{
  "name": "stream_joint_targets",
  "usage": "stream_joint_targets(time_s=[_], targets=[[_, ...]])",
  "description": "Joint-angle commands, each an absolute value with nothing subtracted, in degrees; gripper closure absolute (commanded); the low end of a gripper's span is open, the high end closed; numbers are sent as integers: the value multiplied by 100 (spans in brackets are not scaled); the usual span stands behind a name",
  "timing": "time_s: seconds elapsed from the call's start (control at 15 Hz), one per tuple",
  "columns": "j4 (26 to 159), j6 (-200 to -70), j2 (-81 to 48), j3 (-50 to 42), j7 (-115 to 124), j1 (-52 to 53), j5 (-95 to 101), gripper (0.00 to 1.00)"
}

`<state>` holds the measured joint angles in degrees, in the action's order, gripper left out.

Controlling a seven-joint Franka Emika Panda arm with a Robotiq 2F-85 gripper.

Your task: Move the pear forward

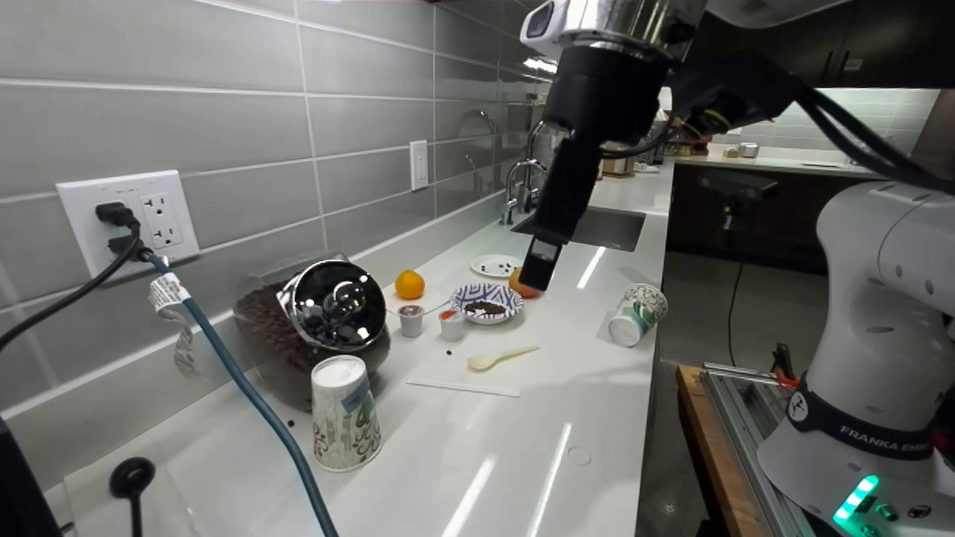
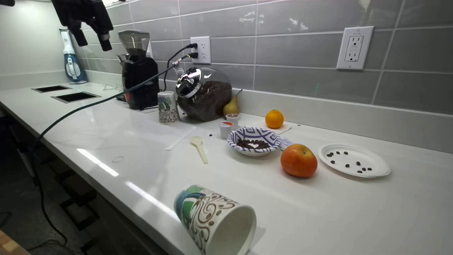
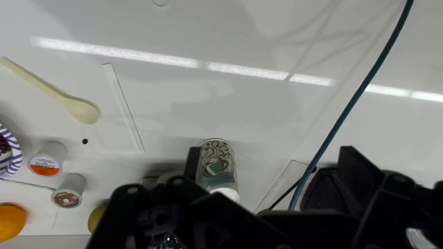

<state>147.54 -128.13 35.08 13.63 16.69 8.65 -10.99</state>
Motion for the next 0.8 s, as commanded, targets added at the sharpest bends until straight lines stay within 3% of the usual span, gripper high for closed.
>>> stream_joint_targets(time_s=[0.0,0.73], targets=[[15121,-12833,3852,649,901,884,-1247,0],[14829,-13793,3317,-1060,-1396,319,-990,0]])
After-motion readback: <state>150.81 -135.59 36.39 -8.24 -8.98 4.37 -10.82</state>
